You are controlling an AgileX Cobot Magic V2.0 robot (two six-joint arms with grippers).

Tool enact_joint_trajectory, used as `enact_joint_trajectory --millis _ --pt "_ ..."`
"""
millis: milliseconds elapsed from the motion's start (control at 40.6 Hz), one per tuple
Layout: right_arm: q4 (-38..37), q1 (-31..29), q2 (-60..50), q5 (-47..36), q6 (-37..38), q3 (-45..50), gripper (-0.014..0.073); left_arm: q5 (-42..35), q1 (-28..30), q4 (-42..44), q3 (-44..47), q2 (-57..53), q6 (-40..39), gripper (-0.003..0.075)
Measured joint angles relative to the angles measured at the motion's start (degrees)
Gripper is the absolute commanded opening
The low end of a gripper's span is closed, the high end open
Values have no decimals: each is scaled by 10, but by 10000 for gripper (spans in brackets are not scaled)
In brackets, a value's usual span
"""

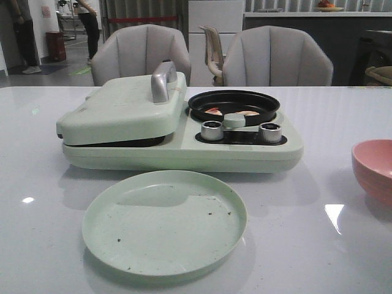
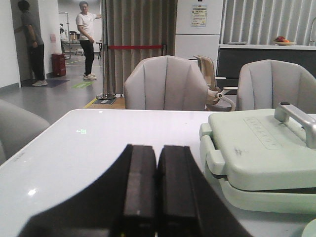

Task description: Make breakfast with bread and shrimp

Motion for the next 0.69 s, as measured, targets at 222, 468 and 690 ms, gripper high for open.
enact_joint_trajectory --millis 222,468,690 --pt "0 0 0 0 0 0 35 1 -4 -1 0 0 0 101" --pt "0 0 0 0 0 0 35 1 -4 -1 0 0 0 101" --pt "0 0 0 0 0 0 35 1 -4 -1 0 0 0 101"
